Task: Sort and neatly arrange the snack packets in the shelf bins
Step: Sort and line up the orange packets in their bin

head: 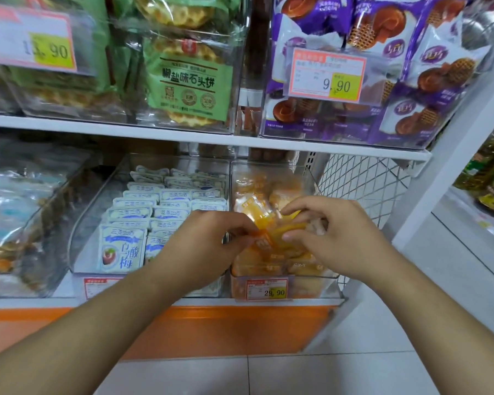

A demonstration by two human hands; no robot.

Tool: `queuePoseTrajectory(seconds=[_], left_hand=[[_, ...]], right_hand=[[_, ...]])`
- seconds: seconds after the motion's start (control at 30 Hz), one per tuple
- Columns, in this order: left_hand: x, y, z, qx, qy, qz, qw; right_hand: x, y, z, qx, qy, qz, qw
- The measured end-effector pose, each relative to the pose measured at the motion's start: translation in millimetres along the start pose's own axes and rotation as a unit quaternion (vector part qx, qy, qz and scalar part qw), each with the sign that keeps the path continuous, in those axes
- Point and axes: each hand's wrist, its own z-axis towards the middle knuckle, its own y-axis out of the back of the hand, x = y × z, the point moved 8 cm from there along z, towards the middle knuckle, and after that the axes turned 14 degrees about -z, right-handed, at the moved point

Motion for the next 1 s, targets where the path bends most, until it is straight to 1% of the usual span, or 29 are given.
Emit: queuePoseTrajectory(seconds=[0.1,0.13,0.2,0.27,0.3,0.37,0.47,0.57,0.67,0.73,0.83,0.9,0.93,0.97,1.0], left_hand=[[12.4,1.0,2.5,-0.056,0.027,-0.036,0.997],[15.8,0.3,2.3,-0.063,0.038,-0.052,0.996],[20.8,-5.9,1.0,-0.044,0.052,-0.046,0.997],[17.7,-9.2,-0.1,-0.028,0.028,0.015,0.999],[15.9,-8.5,-0.4,-0.028,0.021,0.028,0.999],[16.5,-5.3,0.2,-0.030,0.036,0.013,0.999],[20.8,-5.1,0.6,-0.019,0.047,0.006,0.999],[25.9,-7.8,-1.4,-0.001,0.044,0.012,0.999],[22.5,-13.0,-1.1,0.021,0.006,0.036,0.999],[20.8,-18.3,-2.2,0.037,-0.022,0.060,0.997],[29.8,-26.7,-4.8,0.056,-0.043,0.115,0.991],[35.2,-32.0,-6.8,0.072,-0.063,0.171,0.981],[36.7,-33.8,-6.8,0.081,-0.070,0.193,0.975],[36.8,-34.6,-6.4,0.089,-0.070,0.208,0.972],[37.4,-34.7,-5.7,0.094,-0.069,0.217,0.969]], right_hand=[[-6.1,-0.9,-0.6,-0.020,-0.008,0.034,0.999],[-7.9,-1.7,-0.9,-0.030,-0.010,0.044,0.999],[-9.3,-1.9,-2.9,-0.048,-0.013,0.056,0.997],[-6.7,-3.3,-3.1,-0.053,0.002,0.035,0.998],[-4.4,-6.4,-1.7,-0.043,0.015,0.009,0.999],[3.2,-21.3,2.3,0.009,0.040,-0.057,0.998],[20.4,-57.8,3.1,0.096,0.085,-0.146,0.981],[28.5,-83.5,-1.7,0.158,0.090,-0.164,0.970],[28.7,-89.1,-3.5,0.175,0.098,-0.167,0.965],[31.5,-93.4,-5.6,0.184,0.116,-0.198,0.956],[34.8,-100.9,-8.6,0.202,0.144,-0.243,0.938],[34.9,-101.8,-7.5,0.230,0.138,-0.210,0.940],[31.2,-100.9,-3.9,0.241,0.118,-0.159,0.950],[25.6,-95.4,2.1,0.235,0.083,-0.078,0.965],[17.0,-87.4,9.4,0.204,0.038,0.006,0.978]])
